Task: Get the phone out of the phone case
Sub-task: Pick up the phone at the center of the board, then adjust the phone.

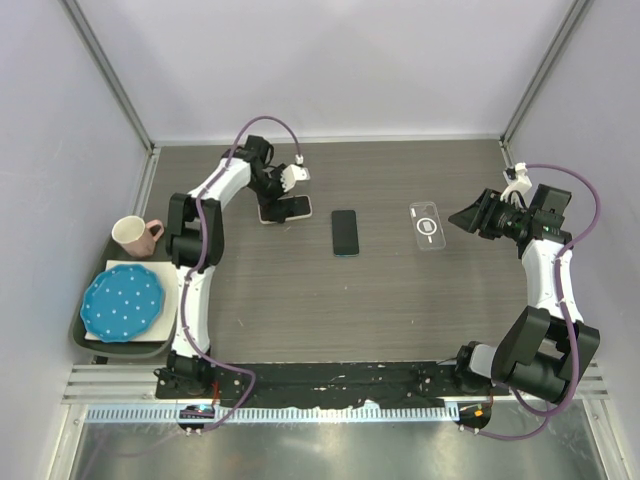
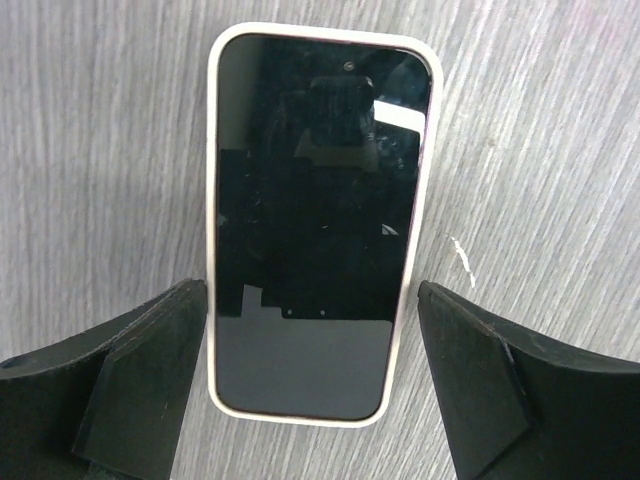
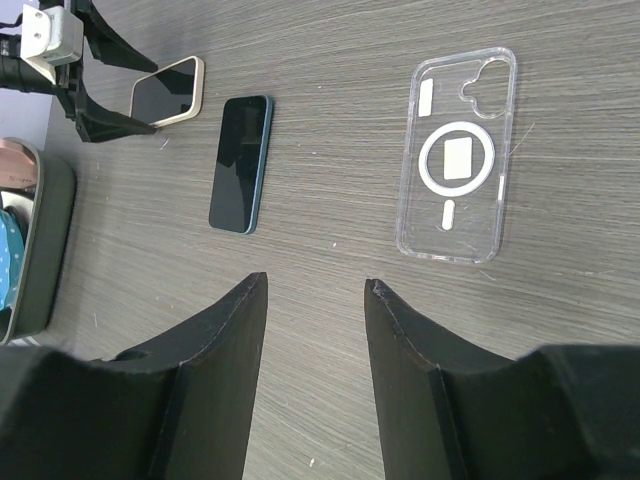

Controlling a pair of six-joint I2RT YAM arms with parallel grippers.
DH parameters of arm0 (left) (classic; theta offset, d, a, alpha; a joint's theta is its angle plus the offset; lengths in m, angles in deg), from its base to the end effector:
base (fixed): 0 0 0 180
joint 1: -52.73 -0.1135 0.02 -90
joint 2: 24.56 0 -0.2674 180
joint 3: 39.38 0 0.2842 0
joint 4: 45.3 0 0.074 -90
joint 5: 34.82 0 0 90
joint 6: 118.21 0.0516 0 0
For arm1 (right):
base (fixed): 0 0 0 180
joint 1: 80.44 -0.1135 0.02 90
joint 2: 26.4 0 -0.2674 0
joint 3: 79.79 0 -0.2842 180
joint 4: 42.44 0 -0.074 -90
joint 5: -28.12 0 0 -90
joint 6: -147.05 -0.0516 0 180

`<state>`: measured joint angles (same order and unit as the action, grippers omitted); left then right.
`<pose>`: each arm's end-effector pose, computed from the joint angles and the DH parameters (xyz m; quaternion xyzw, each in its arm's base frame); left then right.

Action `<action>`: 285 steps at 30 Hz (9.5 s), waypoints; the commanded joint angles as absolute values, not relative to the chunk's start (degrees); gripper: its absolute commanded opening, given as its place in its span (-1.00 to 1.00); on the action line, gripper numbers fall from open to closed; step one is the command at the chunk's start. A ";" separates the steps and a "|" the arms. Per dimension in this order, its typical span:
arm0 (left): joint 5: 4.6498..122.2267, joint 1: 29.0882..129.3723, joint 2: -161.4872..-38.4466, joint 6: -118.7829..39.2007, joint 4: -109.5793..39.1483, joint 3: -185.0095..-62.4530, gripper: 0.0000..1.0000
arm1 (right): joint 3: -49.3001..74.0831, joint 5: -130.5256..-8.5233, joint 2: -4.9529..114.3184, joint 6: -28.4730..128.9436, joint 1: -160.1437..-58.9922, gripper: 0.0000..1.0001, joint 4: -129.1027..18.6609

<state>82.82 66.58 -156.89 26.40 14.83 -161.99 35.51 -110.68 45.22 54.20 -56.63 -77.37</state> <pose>0.5005 -0.1481 0.1508 0.5724 0.7670 -0.1613 0.2411 0.2885 -0.0849 0.2610 0.0277 0.8479 0.3033 0.4339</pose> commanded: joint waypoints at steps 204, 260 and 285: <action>108.44 71.80 -114.91 25.16 3.02 -110.19 0.86 | 26.15 -103.63 59.92 71.55 -116.03 -0.98 -67.37; 112.92 73.91 -108.23 33.40 20.32 -118.36 -1.00 | 25.53 -113.75 57.45 80.17 -116.83 0.02 -77.39; 114.41 74.00 -107.70 34.63 22.70 -118.54 -1.00 | 25.53 -111.54 61.32 79.02 -117.00 0.06 -76.60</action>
<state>109.15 73.72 -109.18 33.79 22.09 -115.57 27.49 -110.96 61.46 77.85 -116.87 -77.04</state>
